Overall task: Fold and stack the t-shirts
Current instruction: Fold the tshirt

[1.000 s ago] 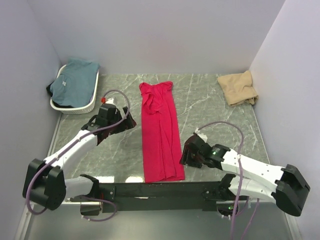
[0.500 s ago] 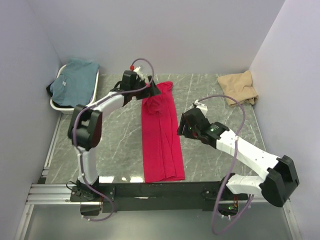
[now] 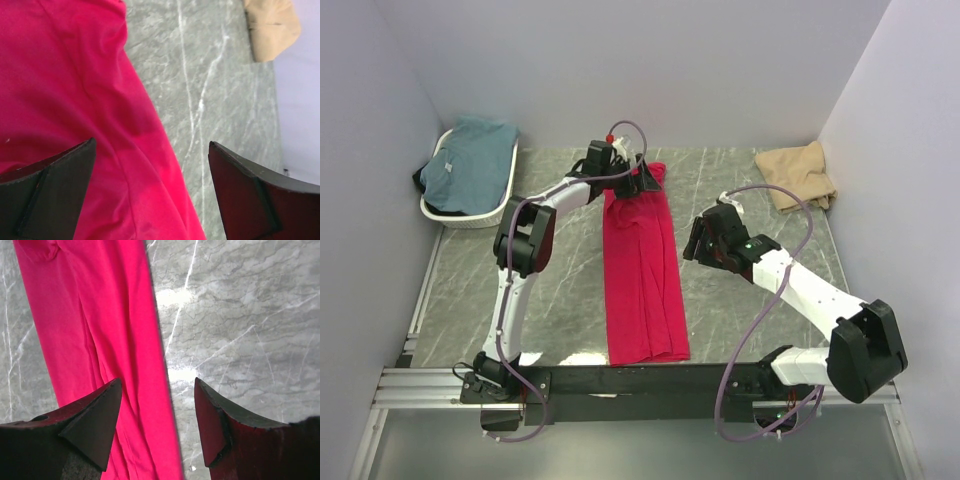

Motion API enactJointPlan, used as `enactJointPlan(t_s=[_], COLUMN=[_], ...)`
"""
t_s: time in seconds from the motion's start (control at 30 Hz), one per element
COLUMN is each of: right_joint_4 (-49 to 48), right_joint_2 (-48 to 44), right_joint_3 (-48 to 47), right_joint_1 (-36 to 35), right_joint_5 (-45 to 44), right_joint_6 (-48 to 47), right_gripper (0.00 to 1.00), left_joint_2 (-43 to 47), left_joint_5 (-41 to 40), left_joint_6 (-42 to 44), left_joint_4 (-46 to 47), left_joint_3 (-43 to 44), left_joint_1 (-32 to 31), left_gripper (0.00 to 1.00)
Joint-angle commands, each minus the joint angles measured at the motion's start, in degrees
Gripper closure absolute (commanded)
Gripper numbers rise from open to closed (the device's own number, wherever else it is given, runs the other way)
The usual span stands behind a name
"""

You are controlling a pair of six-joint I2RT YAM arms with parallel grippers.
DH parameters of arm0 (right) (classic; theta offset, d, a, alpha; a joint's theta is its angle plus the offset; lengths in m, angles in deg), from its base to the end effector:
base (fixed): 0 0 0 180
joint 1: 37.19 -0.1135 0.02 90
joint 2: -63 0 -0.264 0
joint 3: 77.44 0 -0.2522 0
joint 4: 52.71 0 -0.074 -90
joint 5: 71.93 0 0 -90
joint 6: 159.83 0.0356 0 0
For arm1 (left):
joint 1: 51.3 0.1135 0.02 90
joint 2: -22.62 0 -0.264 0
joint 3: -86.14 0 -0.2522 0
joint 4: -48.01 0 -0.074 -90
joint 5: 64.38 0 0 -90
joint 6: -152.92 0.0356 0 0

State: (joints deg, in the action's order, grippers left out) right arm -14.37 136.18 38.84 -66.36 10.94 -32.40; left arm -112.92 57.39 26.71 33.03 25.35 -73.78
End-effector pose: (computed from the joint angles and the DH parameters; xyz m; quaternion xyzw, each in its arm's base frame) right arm 0.2343 0.1257 0.2438 0.0894 0.9271 0.1488 0.3322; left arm 0.4914 -0.2236 0.1733 0.0330 0.8484 -0.4390 0.2939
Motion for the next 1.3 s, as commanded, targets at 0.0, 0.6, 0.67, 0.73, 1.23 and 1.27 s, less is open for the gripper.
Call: enactJointPlan(t_s=[0.0,0.6,0.67,0.73,1.23,1.27], right_joint_4=[-2.95,-4.01,-4.19,-4.36,-5.95,-5.86], right_joint_2=[0.46,0.55,0.55,0.82,2.48,2.75], right_joint_3=[1.52,3.20,3.37,3.63,4.34,4.25], right_joint_1=[0.78,0.95,0.78,0.87,0.87,0.87], right_joint_5=[1.77,3.80,4.23,4.41,6.26,6.34], right_joint_6=[-1.04,-0.25,-0.17,-0.25,-0.43,-0.52], right_gripper=[0.33,0.33,0.33,0.33,0.33,0.33], left_joint_2=[0.72,16.88,17.85,18.21,18.48,18.56], left_joint_5=[-5.02,-31.59,-31.59,-34.49,-40.30,-38.73], left_joint_6=[3.68,10.54,10.45,10.54,11.07,11.07], left_joint_4=[-4.23,-10.21,-9.78,-10.56,-10.13,-9.17], left_joint_3=[4.24,-16.67,-17.38,-17.38,-13.43,-13.51], left_joint_1=[-1.34,-2.39,-2.39,-2.39,-2.22,-2.22], left_gripper=[0.01,0.01,0.01,0.00,0.01,0.01])
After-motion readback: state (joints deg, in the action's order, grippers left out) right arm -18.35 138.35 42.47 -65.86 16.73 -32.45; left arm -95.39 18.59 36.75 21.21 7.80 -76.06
